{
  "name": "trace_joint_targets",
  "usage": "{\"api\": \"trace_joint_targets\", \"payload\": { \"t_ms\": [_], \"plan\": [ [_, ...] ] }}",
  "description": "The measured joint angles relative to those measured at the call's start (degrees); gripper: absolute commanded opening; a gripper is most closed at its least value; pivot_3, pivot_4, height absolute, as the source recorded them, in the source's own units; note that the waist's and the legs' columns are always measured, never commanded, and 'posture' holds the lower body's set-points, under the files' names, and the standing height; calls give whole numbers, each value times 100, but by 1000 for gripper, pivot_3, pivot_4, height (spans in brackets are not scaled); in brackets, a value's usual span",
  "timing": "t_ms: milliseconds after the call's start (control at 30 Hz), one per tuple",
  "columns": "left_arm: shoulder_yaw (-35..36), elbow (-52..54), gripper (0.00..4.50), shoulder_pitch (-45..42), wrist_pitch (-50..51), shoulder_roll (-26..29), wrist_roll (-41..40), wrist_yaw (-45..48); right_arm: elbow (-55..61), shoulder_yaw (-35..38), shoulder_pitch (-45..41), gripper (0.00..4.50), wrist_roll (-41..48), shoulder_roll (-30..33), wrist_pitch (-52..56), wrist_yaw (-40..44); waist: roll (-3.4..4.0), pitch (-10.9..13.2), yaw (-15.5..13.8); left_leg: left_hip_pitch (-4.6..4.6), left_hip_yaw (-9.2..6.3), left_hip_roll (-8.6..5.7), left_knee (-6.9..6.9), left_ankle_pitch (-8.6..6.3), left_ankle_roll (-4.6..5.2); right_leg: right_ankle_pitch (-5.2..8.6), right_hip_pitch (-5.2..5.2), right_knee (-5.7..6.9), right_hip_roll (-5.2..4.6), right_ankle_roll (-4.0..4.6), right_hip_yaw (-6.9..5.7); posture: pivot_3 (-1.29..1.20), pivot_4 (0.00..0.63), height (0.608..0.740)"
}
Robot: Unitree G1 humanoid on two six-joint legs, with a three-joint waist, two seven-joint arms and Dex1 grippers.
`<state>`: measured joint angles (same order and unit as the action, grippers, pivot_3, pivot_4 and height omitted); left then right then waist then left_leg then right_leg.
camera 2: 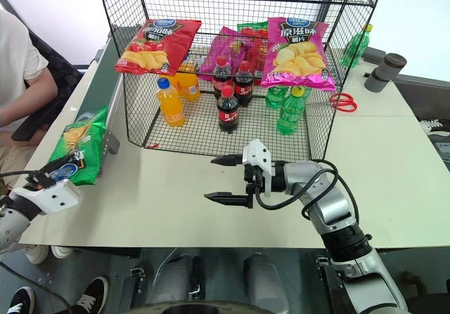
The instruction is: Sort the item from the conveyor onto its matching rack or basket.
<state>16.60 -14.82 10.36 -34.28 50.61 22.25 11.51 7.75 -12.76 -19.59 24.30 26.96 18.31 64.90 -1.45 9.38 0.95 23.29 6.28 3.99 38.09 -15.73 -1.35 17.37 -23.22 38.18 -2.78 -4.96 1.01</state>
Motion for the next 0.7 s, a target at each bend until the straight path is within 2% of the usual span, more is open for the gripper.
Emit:
{"api": "trace_joint_targets", "payload": {
  "t_ms": [67,333,400,433,533,700],
  "plan": [
    [-2,0,141,-3,2,1,-29,0,0,13,0,4500,-8,46,-9,-5,0,0,-1,0,0,0,0,0,0,0,0,0,0,0,0,0,150,740],
    [-4,116,60,-12,32,6,-176,94,-18,20,-7,4500,-52,62,-124,-45,0,0,-4,0,1,-4,0,0,0,0,0,0,0,0,0,0,150,740],
    [113,367,60,-145,482,-28,-1852,1087,-88,20,-10,4500,-90,62,-215,-45,-2,-1,-6,1,-2,3,2,1,-1,0,0,2,0,0,-2,0,150,740],
    [223,476,60,-168,604,-23,-2320,1378,-109,20,-10,4500,-95,62,-243,-42,-2,-1,-5,0,-2,3,2,1,-1,0,0,2,0,0,-1,0,150,740],
    [459,701,60,-182,809,76,-3075,1929,-157,20,-10,4500,-100,69,-257,-31,-1,-1,-1,1,-2,-3,2,1,-1,0,1,2,1,0,-1,0,150,740],
    [991,2251,60,187,2226,186,-5781,3510,-397,89,-56,4500,-122,124,-398,39,-2,0,16,1,-2,2,2,1,-1,0,1,1,1,0,2,0,150,740]
  ]
}}
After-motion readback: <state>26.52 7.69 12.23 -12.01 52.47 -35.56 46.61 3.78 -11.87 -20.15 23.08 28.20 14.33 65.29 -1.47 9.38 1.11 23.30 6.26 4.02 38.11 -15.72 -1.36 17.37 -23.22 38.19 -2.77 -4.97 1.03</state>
